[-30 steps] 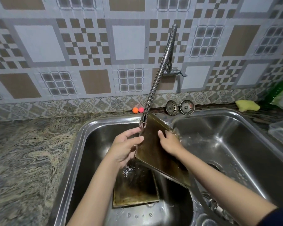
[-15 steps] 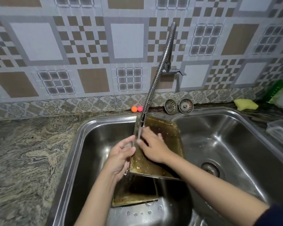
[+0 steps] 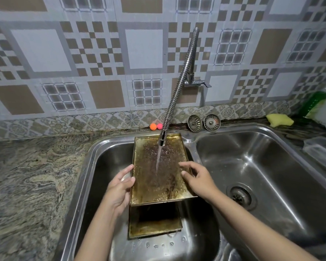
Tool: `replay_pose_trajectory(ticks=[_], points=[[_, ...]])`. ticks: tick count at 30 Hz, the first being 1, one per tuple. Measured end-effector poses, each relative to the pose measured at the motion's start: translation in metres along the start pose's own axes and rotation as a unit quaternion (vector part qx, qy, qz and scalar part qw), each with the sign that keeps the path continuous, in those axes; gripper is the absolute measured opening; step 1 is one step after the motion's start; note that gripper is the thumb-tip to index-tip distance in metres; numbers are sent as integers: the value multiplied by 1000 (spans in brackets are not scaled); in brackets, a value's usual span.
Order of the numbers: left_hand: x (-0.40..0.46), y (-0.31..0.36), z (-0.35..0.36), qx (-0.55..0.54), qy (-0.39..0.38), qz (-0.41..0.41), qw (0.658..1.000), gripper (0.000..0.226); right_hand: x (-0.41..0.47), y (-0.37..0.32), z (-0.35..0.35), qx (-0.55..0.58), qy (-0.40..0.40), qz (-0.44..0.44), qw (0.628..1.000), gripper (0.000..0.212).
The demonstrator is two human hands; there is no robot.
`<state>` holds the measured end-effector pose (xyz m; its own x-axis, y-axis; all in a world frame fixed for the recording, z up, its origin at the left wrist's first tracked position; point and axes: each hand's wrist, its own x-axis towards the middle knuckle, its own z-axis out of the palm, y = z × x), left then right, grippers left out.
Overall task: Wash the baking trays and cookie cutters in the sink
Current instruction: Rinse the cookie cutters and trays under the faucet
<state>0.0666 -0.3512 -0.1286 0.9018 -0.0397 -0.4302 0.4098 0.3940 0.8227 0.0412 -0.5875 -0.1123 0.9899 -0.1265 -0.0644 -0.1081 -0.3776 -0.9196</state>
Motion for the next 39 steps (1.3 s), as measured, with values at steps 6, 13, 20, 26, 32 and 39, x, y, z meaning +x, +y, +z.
replay_pose_trajectory(ticks=[6, 13, 20, 26, 32, 39], points=[[-6, -9, 12, 162, 48, -6, 986, 25, -7, -10, 4, 30, 41, -12, 999, 32], [-28, 9, 55, 145, -109, 48, 982, 23, -18, -18, 23, -133, 4, -127, 983, 24], [-27, 14, 52, 0, -103, 39, 994, 31, -28, -37, 38, -117, -90, -230, 962, 30], [-20, 0, 35, -112, -39, 63, 991, 44, -28, -44, 37, -137, -155, -255, 945, 35], [-18, -12, 39, -194, -15, 27, 981, 48, -13, -43, 16, -387, -84, -184, 900, 53], [-18, -6, 55, -152, -15, 119, 981, 48, -36, -14, 44, -304, -182, -256, 899, 61]])
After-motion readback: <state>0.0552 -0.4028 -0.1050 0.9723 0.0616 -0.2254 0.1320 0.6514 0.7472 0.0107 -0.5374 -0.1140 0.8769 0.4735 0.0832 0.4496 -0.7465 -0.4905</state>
